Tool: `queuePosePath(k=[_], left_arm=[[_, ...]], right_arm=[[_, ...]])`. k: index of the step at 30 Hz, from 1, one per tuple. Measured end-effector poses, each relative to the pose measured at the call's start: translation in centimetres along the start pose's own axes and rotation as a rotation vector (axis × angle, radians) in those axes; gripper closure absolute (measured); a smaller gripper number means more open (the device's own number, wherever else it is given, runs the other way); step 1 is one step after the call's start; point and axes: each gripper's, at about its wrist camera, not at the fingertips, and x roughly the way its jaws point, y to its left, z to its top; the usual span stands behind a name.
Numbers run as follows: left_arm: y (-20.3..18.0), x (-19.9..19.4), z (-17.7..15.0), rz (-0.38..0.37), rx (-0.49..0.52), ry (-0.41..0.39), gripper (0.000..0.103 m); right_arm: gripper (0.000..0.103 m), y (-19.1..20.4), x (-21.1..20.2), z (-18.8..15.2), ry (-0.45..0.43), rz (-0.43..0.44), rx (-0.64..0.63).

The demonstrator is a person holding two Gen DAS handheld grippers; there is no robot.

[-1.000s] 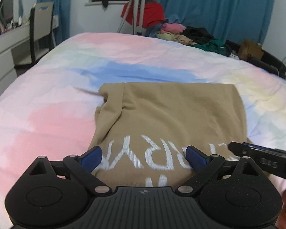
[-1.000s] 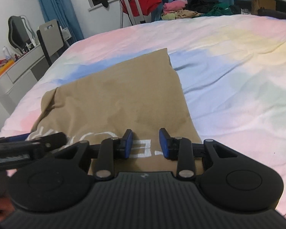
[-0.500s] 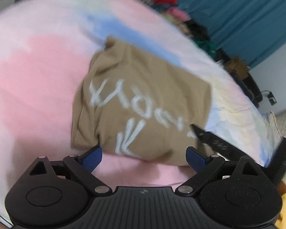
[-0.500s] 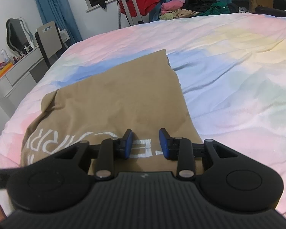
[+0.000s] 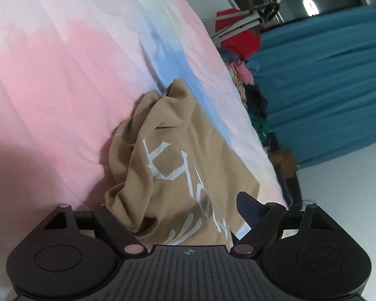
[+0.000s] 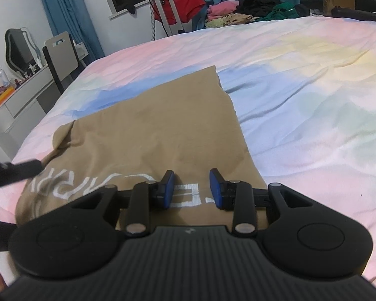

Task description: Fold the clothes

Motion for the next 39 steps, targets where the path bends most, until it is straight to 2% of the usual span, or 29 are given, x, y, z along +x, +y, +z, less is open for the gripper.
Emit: queuePosePath(k=[1,3,7,9,10,12,15,17,18,19,22,24,30,33,37,39], left_arm=[[0.1,0.3,-0.1,0.020,0.005,0.017,0.021],[0.4,1.0,-0.4,0.068,0.022,0.064,0.031],[0.1,1.0,-0.8,0.084,0.045,0.043,0.038],[-0.7,0.6,-1.0,0.093,0.084,0.022,0.051],[-1.1,0.5,-1.2,0.091,0.104,0.011,0.053],[-1.8,0.1,-1.5,0.089,0.141,-0.006,0.060],[-2.2,-0.4,-1.6,0.073,0.147,-0.019,0.064],[-2.2,-0.2,-1.6,0.067,0.139,-0.020,0.064],[-2.2,-0.3,-1.7,0.065,0.134,-0.020,0.064],[-2.2,-0.2,-1.6,0.061,0.130,-0.020,0.064],[-2.3,-0.2,-1.6,0.049,0.120,-0.024,0.065],[-2.0,0.2,-1.4,0.046,0.113,-0.026,0.065],[-1.7,-0.1,-0.8,0.010,0.083,-0.028,0.067],[-1.6,0.1,-0.5,-0.005,0.066,-0.023,0.069],[-1.2,0.4,-0.2,-0.019,0.044,-0.021,0.070],[-0.9,0.5,-0.1,-0.027,0.025,-0.020,0.070]], right_arm=[[0.068,0.0,0.0,0.0,0.000,0.001,0.005],[0.068,0.0,0.0,0.0,-0.002,0.000,0.004],[0.068,0.1,-0.1,0.0,-0.006,-0.003,-0.004],[0.068,0.2,-0.2,0.1,-0.010,-0.001,-0.007],[0.067,0.1,-0.4,0.2,-0.014,0.002,0.001],[0.067,-0.3,-1.2,0.7,-0.036,0.029,0.050],[0.066,-1.2,-2.9,1.7,-0.084,0.094,0.152],[0.043,-2.2,-3.9,2.1,-0.092,0.185,0.266],[0.019,-2.7,-4.4,2.2,-0.094,0.234,0.326],[0.010,-3.2,-4.5,2.2,-0.071,0.294,0.393],[0.011,-4.5,-4.1,1.5,0.041,0.490,0.601],[0.011,-4.8,-3.2,0.4,0.124,0.577,0.707],[0.010,-2.9,0.0,-3.1,0.327,0.664,0.857],[0.010,-2.3,1.5,-5.0,0.390,0.659,0.915],[0.012,-3.4,2.7,-6.0,0.343,0.638,1.019],[0.016,-3.7,2.2,-5.6,0.274,0.615,1.011]])
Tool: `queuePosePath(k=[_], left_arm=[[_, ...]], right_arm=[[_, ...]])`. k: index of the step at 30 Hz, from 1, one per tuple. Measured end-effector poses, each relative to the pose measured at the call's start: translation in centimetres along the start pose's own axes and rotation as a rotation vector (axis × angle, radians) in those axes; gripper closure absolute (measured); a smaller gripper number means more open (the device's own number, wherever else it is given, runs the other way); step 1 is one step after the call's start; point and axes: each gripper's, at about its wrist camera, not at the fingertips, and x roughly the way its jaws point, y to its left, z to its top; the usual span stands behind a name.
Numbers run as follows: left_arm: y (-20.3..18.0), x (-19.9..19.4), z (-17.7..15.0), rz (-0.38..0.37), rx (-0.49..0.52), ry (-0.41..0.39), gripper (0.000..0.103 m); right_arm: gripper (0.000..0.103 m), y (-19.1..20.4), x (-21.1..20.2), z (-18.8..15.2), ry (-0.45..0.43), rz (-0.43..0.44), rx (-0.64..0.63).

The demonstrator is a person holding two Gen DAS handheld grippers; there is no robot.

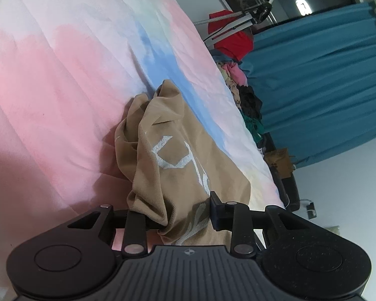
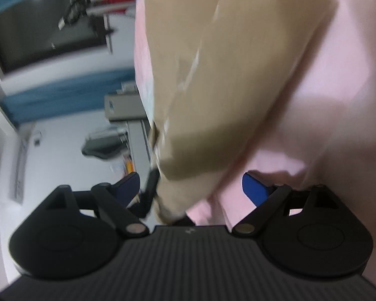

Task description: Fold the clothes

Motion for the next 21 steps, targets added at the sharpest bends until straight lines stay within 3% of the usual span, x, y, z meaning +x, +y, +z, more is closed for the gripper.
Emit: queuePosePath(k=[1,5,11,18,21], left_arm=[[0.1,0.0,0.0,-0.002,-0.006,-0.001,0.070],[0.1,0.1,0.0,-0.011,-0.018,-0.002,0.071],[-0.2,0.3,0.2,-0.016,-0.005,-0.011,0.071],[-0.2,0.4,0.3,-0.012,-0.003,-0.011,0.071],[-0.3,0.2,0.2,-0.012,0.005,-0.008,0.071]], right_arm=[[0.021,0.3,-0.4,0.0,-0.037,-0.003,-0.026],[0.021,0.2,-1.6,0.0,-0.141,0.007,-0.011],[0.031,-0.3,-3.1,1.4,-0.294,-0.038,0.018],[0.051,-0.5,-4.2,1.8,-0.360,-0.145,-0.038],[0.065,-0.1,-4.4,1.7,-0.369,-0.166,-0.069]])
